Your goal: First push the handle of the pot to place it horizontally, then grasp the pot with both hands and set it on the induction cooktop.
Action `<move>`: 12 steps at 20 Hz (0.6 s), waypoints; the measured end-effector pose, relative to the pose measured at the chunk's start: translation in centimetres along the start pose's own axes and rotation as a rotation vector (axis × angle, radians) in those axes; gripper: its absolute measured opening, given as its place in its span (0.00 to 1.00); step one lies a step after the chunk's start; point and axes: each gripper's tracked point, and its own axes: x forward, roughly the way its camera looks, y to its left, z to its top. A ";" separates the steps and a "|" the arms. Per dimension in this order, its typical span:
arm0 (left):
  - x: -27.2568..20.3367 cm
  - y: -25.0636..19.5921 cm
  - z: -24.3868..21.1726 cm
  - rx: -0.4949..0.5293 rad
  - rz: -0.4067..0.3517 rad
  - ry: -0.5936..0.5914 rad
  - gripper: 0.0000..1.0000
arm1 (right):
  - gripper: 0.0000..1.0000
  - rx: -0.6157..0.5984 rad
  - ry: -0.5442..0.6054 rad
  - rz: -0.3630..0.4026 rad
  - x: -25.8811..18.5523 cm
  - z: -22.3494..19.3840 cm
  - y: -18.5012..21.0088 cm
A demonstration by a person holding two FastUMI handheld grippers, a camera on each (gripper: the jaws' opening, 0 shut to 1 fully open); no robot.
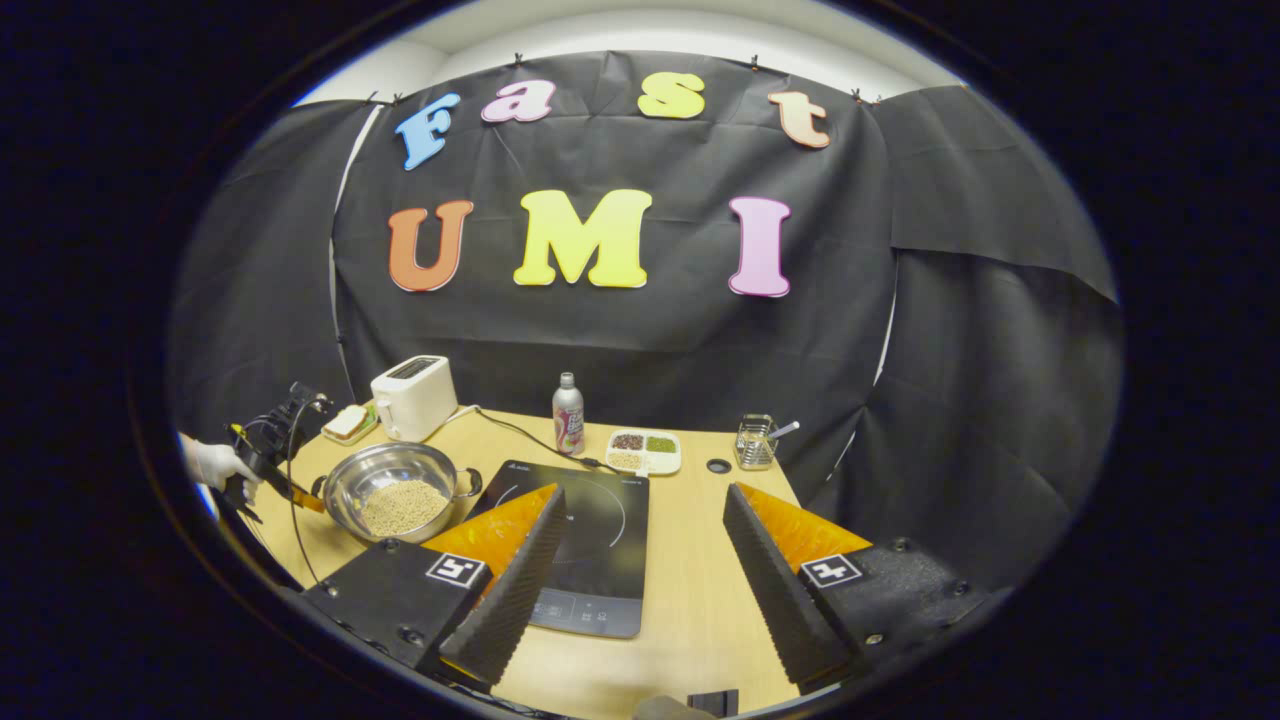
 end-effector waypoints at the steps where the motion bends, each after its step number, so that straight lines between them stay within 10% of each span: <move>1: 0.1 0.2 0.1 0.001 0.002 -0.001 0.00 | 1.00 -0.002 0.001 -0.002 0.1 0.0 -0.1; 12: 1.0 2.4 1.5 0.009 0.019 -0.018 0.00 | 1.00 -0.014 0.008 -0.009 0.0 0.2 0.2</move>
